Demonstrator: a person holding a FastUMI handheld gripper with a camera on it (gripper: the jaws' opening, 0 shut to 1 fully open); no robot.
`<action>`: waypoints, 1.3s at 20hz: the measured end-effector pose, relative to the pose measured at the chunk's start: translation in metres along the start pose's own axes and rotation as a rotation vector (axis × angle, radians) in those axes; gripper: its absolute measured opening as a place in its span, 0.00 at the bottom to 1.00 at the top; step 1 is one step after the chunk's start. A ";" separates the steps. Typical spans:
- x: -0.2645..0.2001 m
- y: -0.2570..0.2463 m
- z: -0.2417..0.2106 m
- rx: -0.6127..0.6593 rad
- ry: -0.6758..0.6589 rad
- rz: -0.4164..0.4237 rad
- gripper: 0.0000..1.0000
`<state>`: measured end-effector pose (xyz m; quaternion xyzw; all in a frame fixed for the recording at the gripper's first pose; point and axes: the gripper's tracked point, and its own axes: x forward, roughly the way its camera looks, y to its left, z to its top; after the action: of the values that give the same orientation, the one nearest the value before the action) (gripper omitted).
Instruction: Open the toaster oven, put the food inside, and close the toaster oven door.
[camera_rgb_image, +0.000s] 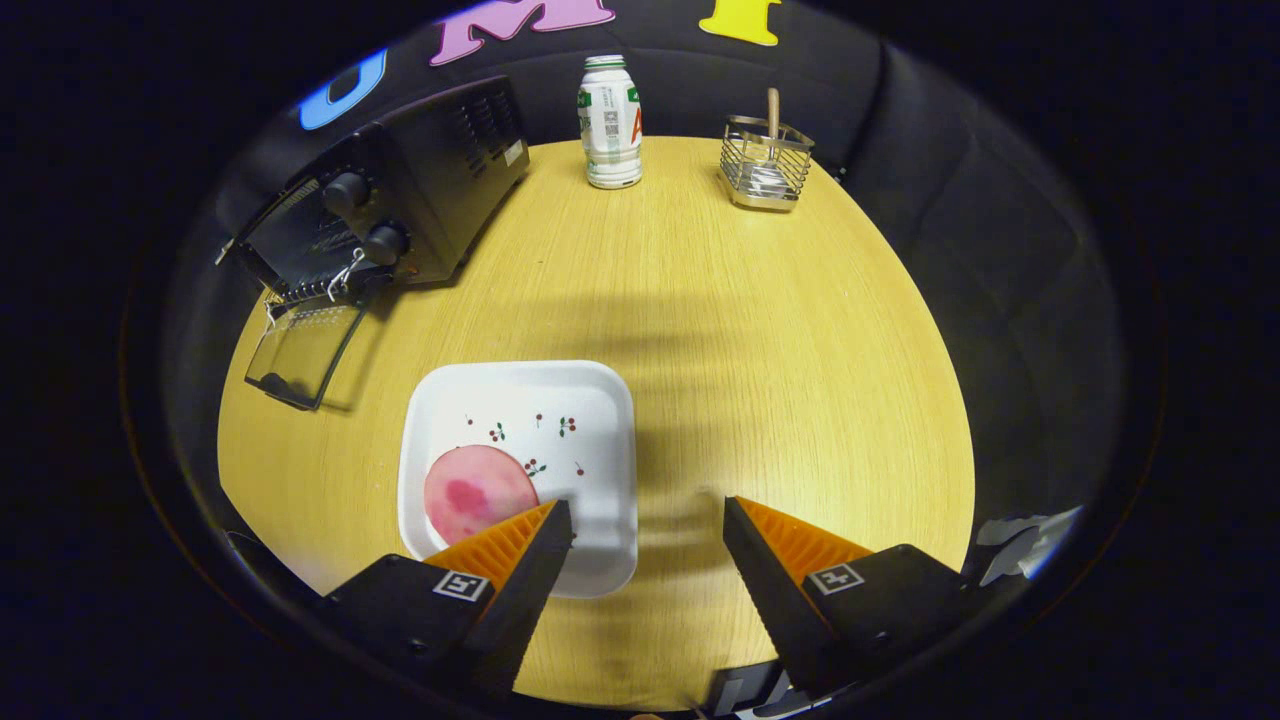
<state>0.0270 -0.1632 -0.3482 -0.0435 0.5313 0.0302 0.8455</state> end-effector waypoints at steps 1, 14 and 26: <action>0.003 -0.005 -0.003 -0.004 0.013 -0.014 0.99; 0.004 0.019 -0.006 0.002 0.150 0.106 0.41; 0.008 0.031 -0.016 0.156 0.188 0.273 0.05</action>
<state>0.0132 -0.1344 -0.3640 0.0922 0.6097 0.0994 0.7809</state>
